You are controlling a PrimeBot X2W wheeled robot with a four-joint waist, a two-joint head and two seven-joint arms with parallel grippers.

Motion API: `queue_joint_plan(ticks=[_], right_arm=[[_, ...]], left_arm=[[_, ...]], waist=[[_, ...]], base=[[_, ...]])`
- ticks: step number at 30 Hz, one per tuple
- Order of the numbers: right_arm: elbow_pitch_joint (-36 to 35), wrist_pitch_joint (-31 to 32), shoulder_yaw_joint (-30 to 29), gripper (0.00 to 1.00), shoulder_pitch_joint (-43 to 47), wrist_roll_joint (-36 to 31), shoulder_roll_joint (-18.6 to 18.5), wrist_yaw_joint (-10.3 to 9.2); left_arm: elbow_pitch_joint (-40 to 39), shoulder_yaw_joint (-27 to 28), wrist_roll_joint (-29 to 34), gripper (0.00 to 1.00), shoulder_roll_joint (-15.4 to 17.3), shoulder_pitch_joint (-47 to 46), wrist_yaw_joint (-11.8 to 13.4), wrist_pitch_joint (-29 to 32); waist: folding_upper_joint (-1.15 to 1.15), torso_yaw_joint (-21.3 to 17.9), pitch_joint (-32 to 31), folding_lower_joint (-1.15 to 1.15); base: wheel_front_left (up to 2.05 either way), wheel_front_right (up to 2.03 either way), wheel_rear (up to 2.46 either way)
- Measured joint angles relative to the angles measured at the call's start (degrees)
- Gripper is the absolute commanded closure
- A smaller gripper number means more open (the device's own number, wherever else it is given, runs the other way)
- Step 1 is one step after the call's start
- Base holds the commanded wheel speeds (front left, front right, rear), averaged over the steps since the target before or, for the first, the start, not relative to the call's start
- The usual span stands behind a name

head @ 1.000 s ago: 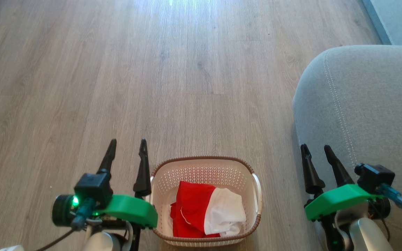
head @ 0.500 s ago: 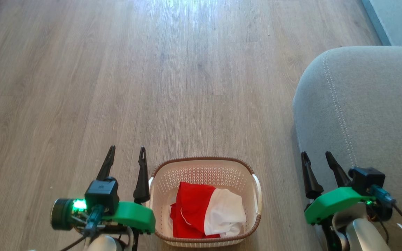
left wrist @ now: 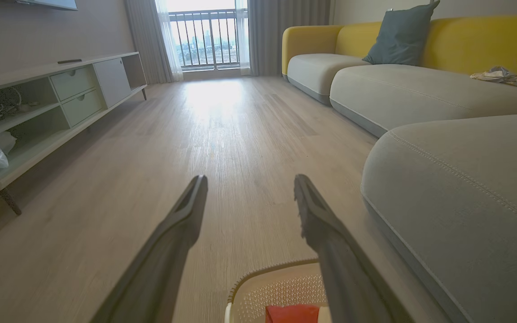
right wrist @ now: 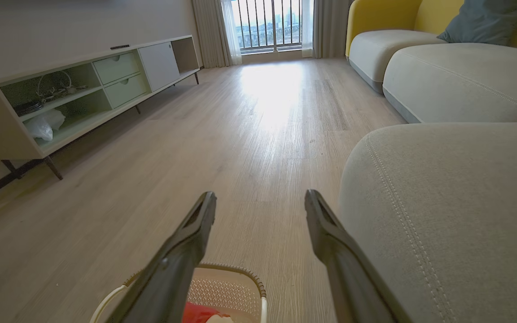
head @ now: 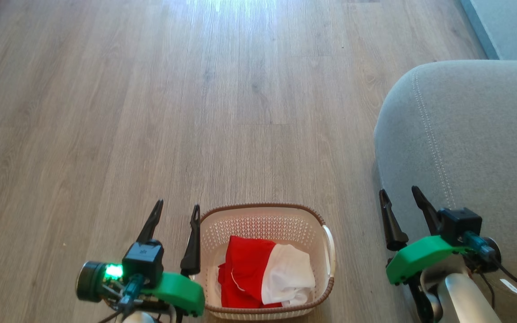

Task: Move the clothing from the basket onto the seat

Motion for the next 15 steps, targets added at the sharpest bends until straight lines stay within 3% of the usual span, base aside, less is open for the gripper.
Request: queue_joint_plan(ticks=[5,15], right_arm=[[1.40,0.00,0.20,0.00,0.00,2.14,-0.02,0.00],[2.67,0.00,1.03,0.00,-0.01,2.19,-0.03,0.00]], left_arm=[[1.56,2.31,-0.60,0.00,-0.73,0.42,-3.28,0.00],[2.66,3.91,-0.54,0.00,-1.13,0.43,-4.97,0.00]], waist=[[0.00,0.02,-0.23,0.00],[0.00,-0.01,-0.68,0.00]], base=[[0.00,0.00,0.00],[0.00,0.00,0.00]])
